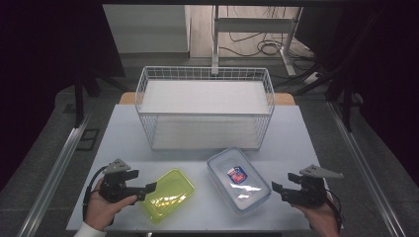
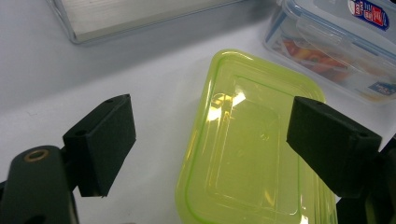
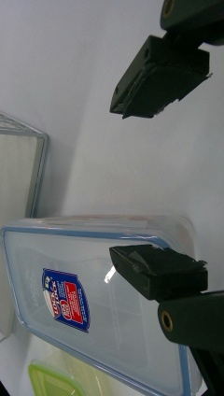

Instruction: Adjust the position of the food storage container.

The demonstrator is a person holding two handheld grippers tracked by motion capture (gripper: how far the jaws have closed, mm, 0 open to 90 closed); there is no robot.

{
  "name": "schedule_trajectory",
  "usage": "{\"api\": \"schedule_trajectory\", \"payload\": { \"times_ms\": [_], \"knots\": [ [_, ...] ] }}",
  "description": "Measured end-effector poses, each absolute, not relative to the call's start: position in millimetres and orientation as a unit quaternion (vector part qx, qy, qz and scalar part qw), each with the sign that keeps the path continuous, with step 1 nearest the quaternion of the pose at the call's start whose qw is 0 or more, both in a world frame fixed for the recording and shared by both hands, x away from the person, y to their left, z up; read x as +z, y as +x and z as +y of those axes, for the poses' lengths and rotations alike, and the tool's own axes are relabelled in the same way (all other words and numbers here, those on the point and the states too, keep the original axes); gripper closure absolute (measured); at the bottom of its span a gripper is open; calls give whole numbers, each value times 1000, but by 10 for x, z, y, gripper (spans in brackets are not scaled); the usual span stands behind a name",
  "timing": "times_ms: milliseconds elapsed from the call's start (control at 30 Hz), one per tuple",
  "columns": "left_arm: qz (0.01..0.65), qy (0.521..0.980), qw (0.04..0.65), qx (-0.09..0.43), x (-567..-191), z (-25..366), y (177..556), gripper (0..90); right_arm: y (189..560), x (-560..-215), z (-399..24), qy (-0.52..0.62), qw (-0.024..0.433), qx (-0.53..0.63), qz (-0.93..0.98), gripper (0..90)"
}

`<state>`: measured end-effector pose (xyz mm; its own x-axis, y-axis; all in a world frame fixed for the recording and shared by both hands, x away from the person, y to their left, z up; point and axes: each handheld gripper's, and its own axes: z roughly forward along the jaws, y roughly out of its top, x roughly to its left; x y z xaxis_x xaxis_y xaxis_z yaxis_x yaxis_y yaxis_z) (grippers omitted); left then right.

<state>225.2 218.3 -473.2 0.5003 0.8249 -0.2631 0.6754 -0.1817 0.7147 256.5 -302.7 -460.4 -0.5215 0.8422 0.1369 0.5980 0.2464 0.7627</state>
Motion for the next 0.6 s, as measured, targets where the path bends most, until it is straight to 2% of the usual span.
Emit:
{"api": "schedule_trajectory", "payload": {
  "times_ms": [333, 467, 533, 600],
  "knots": [
    [492, 763, 409, 92, -4734, 2188, 2244, 150, 2575, -4601, -3018, 464, 143, 397, 778, 304],
    [493, 763, 409, 92, -4739, 2200, 2247, 150, 2570, -4588, -3009, 462, 142, 397, 781, 365],
    [492, 763, 409, 93, -4734, 2205, 2247, 150, 2551, -4549, -2983, 454, 139, 402, 783, 454],
    [492, 763, 409, 93, -4733, 2204, 2247, 150, 2526, -4500, -2945, 441, 137, 408, 787, 502]
  ]
}}
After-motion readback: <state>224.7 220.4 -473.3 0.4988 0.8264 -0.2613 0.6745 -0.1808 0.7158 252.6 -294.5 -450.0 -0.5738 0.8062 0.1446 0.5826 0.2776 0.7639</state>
